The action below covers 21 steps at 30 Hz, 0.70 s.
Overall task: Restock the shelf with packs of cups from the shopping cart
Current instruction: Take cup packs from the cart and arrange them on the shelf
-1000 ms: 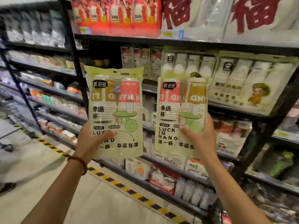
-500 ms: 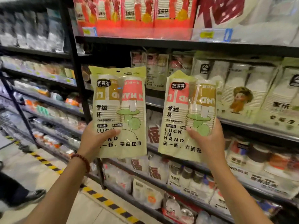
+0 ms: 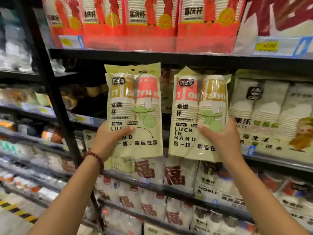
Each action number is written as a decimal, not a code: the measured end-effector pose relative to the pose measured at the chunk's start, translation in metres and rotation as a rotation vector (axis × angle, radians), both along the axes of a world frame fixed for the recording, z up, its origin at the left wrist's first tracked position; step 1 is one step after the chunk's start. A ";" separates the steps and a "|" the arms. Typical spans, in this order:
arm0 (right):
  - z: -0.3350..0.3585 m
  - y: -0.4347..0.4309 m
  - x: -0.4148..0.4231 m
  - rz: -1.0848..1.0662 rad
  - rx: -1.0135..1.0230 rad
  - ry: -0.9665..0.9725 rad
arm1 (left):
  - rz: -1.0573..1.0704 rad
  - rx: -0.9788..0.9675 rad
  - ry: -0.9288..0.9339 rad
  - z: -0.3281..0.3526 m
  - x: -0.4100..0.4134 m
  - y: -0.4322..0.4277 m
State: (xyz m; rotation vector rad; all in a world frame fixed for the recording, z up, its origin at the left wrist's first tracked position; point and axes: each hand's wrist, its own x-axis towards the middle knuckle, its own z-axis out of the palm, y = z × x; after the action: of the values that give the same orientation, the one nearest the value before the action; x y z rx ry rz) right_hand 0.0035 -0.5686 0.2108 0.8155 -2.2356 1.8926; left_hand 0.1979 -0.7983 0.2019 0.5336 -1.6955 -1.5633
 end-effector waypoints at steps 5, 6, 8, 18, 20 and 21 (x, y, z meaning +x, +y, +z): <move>0.000 -0.029 -0.010 -0.116 -0.018 -0.013 | -0.125 -0.044 -0.049 0.010 -0.037 -0.045; 0.001 -0.032 -0.012 -0.133 -0.022 -0.018 | -0.141 -0.034 -0.053 0.011 -0.045 -0.052; 0.003 -0.039 -0.017 -0.170 -0.020 -0.029 | -0.172 -0.009 -0.057 0.015 -0.060 -0.061; 0.031 -0.065 -0.057 -0.265 0.026 -0.078 | -0.245 0.048 -0.119 0.043 -0.121 -0.090; 0.033 -0.072 -0.062 -0.293 0.045 -0.069 | -0.222 0.027 -0.112 0.040 -0.131 -0.095; 0.033 -0.074 -0.063 -0.313 0.065 -0.060 | -0.205 0.007 -0.112 0.036 -0.135 -0.096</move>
State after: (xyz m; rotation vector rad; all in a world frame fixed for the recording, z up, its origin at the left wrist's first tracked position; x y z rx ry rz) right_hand -0.0595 -0.6429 0.2436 0.3886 -2.3081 1.7275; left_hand 0.0631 -0.8942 0.2383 0.4712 -1.8791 -1.7114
